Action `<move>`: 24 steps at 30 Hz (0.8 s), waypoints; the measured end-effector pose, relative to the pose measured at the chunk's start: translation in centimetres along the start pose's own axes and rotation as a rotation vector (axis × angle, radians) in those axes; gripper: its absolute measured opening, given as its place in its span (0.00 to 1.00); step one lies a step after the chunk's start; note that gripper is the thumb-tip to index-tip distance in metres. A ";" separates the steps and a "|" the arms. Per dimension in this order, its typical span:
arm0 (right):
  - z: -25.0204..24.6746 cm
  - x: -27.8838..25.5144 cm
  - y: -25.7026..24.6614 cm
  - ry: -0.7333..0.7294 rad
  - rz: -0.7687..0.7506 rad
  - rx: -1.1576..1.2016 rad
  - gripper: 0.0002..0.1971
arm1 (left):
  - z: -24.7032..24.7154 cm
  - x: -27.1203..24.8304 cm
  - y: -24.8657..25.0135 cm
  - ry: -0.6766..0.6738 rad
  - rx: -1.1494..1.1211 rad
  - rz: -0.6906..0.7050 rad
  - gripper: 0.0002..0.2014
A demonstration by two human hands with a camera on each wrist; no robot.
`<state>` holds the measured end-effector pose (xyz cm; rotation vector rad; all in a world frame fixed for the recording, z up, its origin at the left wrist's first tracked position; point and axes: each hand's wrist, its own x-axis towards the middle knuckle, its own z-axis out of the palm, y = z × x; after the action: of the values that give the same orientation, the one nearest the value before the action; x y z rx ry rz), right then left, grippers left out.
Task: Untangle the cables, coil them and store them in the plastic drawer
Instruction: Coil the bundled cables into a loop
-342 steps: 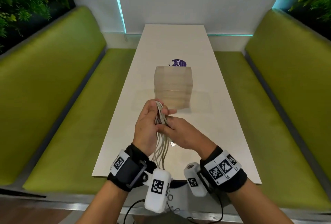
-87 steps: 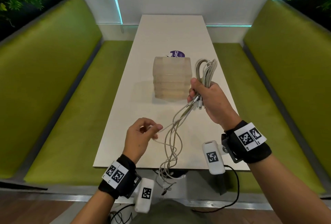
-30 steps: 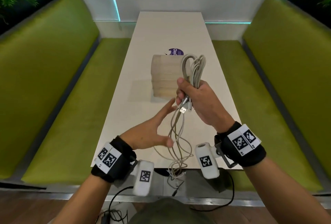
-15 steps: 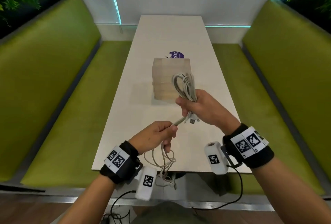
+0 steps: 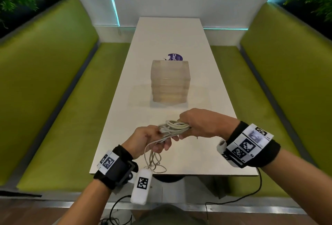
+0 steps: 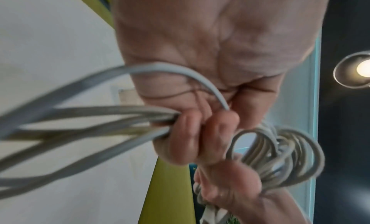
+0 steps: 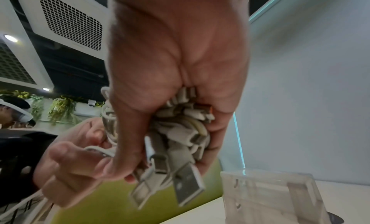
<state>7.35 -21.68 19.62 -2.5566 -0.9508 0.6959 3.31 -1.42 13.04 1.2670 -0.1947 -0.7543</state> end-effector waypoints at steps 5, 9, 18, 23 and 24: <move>1.2 0.0 -0.1 -0.099 -0.093 -0.328 0.07 | -1.2 -0.2 -0.1 -0.205 -0.036 -0.123 0.56; 2.1 0.6 -1.3 -0.170 -0.079 -0.483 0.09 | 0.8 0.1 0.4 -0.162 0.326 -0.221 0.45; 1.4 0.8 -0.6 -0.378 -0.038 0.116 0.07 | 1.8 0.2 -0.1 0.001 0.572 -0.151 0.18; 1.4 0.9 -0.5 -0.337 -0.052 0.271 0.04 | 1.0 0.5 0.3 0.003 0.576 -0.077 0.24; 1.4 0.9 -0.6 -0.329 -0.050 0.281 0.05 | 0.9 0.5 0.5 0.001 0.571 -0.063 0.24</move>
<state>6.83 -20.49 18.41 -2.2065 -0.9334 1.1706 3.41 -2.39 13.60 1.8197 -0.3898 -0.7800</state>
